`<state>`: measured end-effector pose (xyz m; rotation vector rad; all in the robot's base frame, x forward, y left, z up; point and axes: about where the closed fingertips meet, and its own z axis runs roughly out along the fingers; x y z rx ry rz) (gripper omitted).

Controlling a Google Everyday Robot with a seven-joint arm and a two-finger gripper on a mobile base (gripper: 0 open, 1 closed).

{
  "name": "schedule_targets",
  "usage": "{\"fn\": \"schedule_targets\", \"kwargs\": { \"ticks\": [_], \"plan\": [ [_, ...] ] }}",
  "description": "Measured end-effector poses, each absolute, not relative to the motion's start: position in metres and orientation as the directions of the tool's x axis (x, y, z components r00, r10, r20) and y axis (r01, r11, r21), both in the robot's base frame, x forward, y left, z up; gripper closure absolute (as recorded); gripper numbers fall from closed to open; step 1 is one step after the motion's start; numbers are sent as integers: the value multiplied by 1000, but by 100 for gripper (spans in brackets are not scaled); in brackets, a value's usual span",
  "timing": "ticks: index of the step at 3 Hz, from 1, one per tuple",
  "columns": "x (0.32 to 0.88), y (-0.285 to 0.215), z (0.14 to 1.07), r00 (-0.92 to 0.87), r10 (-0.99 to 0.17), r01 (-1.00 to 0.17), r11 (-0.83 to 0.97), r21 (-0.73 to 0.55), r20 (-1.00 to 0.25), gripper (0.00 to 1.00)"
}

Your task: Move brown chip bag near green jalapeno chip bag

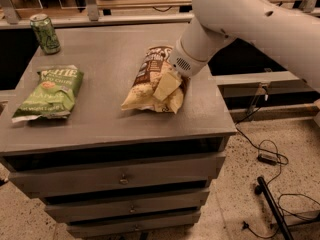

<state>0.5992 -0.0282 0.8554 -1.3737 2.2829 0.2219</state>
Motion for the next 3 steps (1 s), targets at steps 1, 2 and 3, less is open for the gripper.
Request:
{"fn": "schedule_targets", "kwargs": {
  "ticks": [1,2,3],
  "plan": [
    [600,-27,859,-393,-793,-868,487,-97,-465,77],
    [600,-27,863,-393,-793,-868,487,-97,-465,99],
    [600,-27,863,-393,-793,-868,487,-97,-465,100]
  ]
}}
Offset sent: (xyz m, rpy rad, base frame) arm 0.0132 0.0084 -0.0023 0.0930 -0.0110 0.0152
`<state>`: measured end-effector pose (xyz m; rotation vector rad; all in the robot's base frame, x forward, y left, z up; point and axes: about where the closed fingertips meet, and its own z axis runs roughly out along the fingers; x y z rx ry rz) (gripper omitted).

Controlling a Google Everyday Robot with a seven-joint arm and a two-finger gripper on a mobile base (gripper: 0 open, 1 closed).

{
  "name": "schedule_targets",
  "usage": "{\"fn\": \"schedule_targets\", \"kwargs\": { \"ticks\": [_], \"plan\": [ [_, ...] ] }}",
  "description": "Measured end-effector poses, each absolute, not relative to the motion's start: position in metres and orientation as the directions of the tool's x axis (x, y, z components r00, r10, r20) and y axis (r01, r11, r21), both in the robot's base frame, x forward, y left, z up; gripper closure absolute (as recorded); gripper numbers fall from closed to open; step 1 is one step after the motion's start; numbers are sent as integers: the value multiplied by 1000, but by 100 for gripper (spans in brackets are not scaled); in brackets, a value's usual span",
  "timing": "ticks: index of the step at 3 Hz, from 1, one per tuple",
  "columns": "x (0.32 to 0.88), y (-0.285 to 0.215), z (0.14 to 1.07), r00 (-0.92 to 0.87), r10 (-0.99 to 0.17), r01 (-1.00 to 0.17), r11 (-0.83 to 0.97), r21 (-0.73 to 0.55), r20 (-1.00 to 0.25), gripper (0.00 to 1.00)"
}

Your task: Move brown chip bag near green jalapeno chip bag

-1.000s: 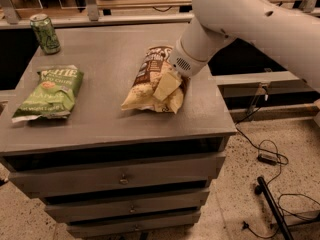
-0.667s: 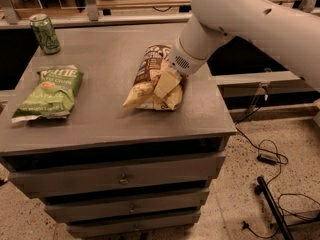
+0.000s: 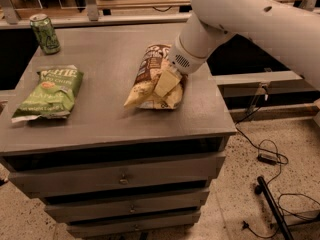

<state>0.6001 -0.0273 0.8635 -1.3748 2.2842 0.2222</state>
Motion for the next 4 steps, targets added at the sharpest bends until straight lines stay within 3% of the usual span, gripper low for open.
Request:
{"fn": "schedule_targets", "kwargs": {
  "ticks": [4],
  "plan": [
    [600,-27,866,-393,-793,-868,487,-97,-465,100]
  ]
}}
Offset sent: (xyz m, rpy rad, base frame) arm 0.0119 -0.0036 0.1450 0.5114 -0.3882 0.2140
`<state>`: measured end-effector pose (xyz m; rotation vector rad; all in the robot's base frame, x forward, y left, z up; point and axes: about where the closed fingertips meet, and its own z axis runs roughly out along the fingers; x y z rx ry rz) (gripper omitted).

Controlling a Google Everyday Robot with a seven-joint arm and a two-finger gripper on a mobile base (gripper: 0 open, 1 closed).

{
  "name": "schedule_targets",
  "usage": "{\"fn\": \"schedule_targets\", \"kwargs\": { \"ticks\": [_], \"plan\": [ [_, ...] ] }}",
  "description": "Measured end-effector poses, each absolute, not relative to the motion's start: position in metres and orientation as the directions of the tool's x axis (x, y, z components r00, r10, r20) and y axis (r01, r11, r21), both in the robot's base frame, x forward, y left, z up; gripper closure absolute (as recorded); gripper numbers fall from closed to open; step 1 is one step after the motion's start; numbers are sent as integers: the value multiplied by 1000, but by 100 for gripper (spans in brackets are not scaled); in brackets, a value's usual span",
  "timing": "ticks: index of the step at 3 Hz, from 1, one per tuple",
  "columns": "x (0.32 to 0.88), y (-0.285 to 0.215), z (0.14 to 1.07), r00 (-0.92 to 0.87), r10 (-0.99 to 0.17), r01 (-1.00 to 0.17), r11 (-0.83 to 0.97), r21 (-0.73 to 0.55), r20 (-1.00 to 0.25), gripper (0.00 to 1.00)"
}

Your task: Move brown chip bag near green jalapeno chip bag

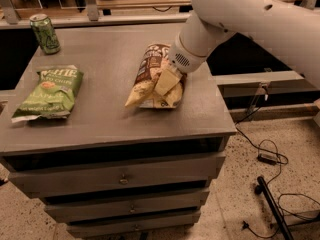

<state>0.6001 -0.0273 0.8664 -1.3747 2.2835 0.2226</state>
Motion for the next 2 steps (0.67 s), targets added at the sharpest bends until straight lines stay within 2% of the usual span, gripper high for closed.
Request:
{"fn": "schedule_targets", "kwargs": {
  "ticks": [2],
  "plan": [
    [600,-27,867,-393,-793,-868,487,-97,-466,100]
  ]
}}
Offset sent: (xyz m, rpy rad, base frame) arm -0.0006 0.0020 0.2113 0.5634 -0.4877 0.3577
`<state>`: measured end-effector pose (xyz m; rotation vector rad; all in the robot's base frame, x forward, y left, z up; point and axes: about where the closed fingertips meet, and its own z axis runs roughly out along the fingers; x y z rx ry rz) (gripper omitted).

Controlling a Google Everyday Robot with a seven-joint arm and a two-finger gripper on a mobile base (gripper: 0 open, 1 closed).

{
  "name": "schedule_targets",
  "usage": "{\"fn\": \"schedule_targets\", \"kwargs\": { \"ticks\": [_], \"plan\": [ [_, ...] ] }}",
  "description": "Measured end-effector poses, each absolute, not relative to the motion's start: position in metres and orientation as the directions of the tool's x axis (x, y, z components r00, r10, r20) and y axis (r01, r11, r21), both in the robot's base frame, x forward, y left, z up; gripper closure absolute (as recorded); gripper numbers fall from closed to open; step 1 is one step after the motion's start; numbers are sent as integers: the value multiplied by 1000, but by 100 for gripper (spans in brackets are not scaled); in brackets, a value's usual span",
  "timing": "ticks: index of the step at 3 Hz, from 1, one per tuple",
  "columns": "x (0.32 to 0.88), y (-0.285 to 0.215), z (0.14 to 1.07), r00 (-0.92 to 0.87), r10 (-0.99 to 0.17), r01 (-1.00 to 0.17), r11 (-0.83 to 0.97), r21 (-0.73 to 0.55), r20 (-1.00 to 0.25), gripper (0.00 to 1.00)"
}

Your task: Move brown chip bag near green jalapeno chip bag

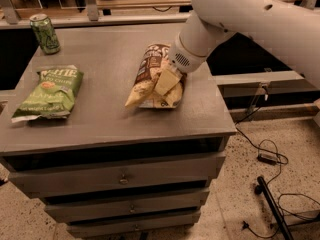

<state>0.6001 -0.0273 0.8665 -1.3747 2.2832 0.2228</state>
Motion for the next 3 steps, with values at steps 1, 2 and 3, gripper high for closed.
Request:
{"fn": "schedule_targets", "kwargs": {
  "ticks": [1,2,3],
  "plan": [
    [600,-27,867,-393,-793,-868,487,-97,-466,100],
    [600,-27,867,-393,-793,-868,487,-97,-466,100],
    [602,-24,896,-318,-786,-886,445,-129,-529,100]
  ]
}}
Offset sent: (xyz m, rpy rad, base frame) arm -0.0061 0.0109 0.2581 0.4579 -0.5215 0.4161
